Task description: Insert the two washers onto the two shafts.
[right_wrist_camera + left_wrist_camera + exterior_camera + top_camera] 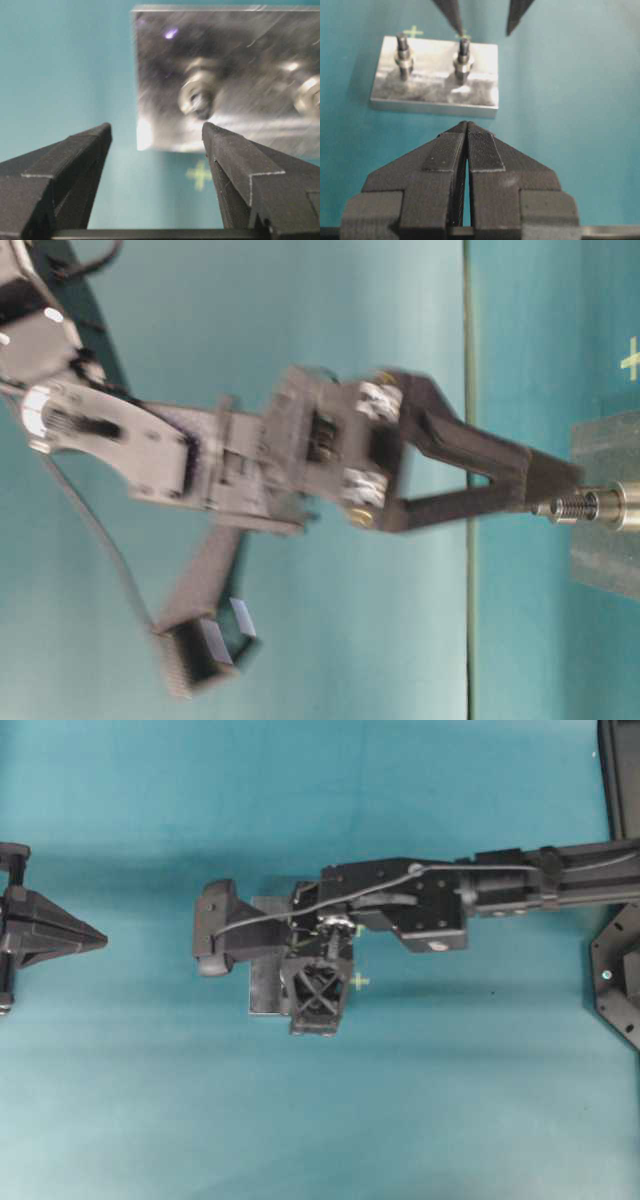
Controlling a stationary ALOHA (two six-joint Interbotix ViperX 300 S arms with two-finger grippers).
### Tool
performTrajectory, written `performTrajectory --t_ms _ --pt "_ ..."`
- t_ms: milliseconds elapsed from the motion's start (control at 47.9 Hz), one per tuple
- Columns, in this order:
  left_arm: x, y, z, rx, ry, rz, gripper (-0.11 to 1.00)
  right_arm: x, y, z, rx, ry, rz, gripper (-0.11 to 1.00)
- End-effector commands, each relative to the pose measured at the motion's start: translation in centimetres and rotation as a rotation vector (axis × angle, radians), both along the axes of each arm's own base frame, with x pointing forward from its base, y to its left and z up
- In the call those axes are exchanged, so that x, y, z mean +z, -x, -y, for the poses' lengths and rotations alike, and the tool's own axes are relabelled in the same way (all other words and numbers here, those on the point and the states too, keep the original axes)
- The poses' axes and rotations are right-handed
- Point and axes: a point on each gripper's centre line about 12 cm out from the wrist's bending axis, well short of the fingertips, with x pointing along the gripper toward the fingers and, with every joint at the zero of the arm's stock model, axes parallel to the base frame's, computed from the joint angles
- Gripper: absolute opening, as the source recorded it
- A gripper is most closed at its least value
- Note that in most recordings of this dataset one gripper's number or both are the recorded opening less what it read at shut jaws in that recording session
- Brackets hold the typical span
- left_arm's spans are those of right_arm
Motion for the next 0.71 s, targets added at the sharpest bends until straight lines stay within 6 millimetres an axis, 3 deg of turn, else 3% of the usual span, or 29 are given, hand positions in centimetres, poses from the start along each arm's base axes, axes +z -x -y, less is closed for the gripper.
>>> performTrajectory --t_ms 0,188,334,563,689 --pt "1.2 -0.3 0.0 0.001 0.0 0.031 0.0 5.2 0.9 0.1 -0.016 -0.006 0.113 0.77" --pt "1.2 -0.3 0.0 0.003 0.003 0.031 0.0 8.1 2.9 0.2 -0.021 -0.004 0.182 0.7" --pt "1.4 -0.3 0.0 0.003 0.003 0.043 0.0 8.0 4.6 0.5 -0.031 -0.002 0.19 0.59" --pt "1.7 0.0 0.0 0.003 0.004 0.064 0.0 7.7 7.1 0.8 -0.075 -0.004 0.246 0.53" --pt "1.8 0.1 0.0 0.003 0.004 0.074 0.0 7.3 8.7 1.3 -0.113 -0.005 0.284 0.43"
